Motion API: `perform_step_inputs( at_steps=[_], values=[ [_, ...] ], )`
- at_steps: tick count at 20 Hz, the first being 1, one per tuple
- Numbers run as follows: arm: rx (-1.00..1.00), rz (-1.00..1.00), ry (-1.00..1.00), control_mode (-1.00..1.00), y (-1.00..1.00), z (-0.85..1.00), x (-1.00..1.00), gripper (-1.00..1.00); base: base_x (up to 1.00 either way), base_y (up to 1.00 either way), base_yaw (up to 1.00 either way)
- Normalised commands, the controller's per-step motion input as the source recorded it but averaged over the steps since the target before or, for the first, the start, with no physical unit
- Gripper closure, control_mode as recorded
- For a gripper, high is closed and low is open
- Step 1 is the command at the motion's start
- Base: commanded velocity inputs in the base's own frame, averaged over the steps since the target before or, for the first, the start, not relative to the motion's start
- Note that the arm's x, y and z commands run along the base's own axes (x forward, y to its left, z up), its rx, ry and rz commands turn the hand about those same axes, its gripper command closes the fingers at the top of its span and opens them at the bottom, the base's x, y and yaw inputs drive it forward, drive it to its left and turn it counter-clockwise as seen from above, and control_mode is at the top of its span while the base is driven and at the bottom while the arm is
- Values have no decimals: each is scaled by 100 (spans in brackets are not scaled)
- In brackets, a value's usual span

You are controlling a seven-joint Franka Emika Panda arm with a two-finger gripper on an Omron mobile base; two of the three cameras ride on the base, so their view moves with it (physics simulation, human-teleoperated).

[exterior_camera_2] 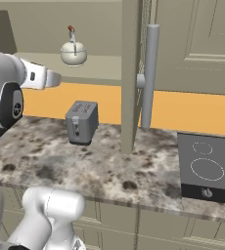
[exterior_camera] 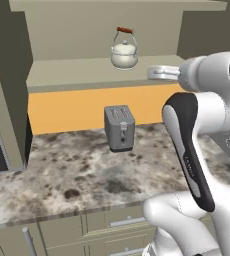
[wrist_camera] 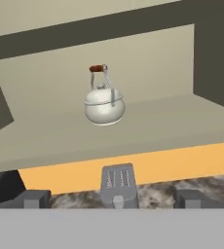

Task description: Open the cabinet, pick the kettle from the cabinet, and place it in the sink.

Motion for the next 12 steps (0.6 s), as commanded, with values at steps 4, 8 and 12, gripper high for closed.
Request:
perform_step_inputs(
  at_steps=[4, 8, 12],
  values=[
    [0, 0, 0, -100, -18, 4, 20, -100, 0, 0, 0],
    [0, 5, 0, -100, -6, 8, 25, -100, 0, 0, 0],
    [0, 5, -3, -100, -2, 11, 24, -100, 0, 0, 0]
  ],
)
